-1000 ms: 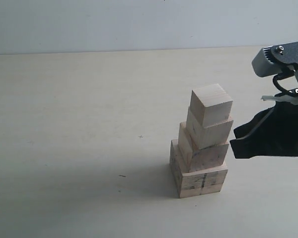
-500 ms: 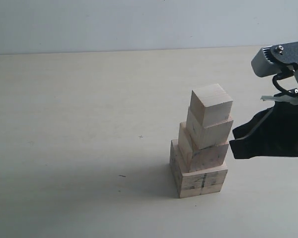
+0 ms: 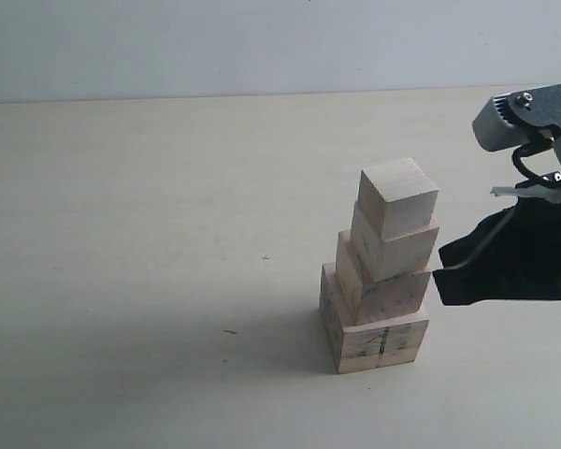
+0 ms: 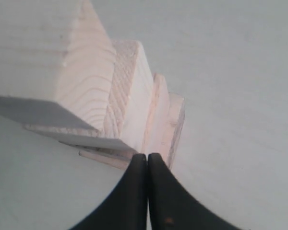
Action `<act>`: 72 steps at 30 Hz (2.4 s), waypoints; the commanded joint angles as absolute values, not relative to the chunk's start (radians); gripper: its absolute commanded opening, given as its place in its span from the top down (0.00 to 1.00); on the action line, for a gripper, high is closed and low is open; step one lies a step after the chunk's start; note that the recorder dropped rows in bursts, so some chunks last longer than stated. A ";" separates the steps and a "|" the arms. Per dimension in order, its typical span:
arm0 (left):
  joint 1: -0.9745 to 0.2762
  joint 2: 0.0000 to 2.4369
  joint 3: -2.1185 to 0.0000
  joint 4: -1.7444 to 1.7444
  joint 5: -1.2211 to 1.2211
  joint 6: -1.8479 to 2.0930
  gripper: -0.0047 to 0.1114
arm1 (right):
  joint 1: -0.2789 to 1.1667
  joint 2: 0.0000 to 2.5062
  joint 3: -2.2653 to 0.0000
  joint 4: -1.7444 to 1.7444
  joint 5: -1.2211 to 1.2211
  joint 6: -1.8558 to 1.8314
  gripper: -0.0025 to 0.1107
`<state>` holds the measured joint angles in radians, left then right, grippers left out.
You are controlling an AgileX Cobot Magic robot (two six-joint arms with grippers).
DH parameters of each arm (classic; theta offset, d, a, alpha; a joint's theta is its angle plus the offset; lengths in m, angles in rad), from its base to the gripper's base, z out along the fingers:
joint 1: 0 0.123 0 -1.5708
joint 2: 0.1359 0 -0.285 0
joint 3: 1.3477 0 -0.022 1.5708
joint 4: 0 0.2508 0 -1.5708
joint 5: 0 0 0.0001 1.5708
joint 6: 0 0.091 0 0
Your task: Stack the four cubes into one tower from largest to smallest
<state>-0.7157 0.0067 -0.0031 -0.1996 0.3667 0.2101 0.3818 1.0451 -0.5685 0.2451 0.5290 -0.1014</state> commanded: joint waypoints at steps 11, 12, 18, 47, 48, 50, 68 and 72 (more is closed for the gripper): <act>-0.715 0.000 0.000 -0.197 0.361 0.210 0.96 | 0.376 1.066 -0.566 0.312 0.510 -0.192 0.98; -0.715 0.000 0.000 -0.197 0.361 0.210 0.96 | 0.376 1.066 -0.566 0.314 0.512 -0.193 0.98; -0.715 0.000 0.000 -0.197 0.361 0.210 0.96 | 0.376 1.066 -0.566 0.314 0.523 -0.193 0.98; -0.715 0.000 0.000 -0.197 0.361 0.210 0.96 | 0.376 1.117 -0.566 0.249 0.447 -0.128 0.98; -0.715 0.000 0.000 -0.197 0.361 0.210 0.96 | 0.376 1.117 -0.566 0.253 0.449 -0.128 0.98; -0.715 0.000 0.000 -0.197 0.361 0.210 0.96 | 0.376 1.117 -0.566 0.255 0.456 -0.131 0.98; -0.715 0.000 0.000 -0.197 0.361 0.210 0.96 | 0.376 1.101 -0.566 0.304 0.497 -0.180 0.98; -0.715 0.000 0.000 -0.197 0.361 0.210 0.96 | 0.376 1.097 -0.566 0.304 0.502 -0.180 0.98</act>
<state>-0.7157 0.0067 -0.0031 -0.1996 0.3667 0.2101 0.3818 1.1055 -0.5685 0.2970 0.5020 -0.1686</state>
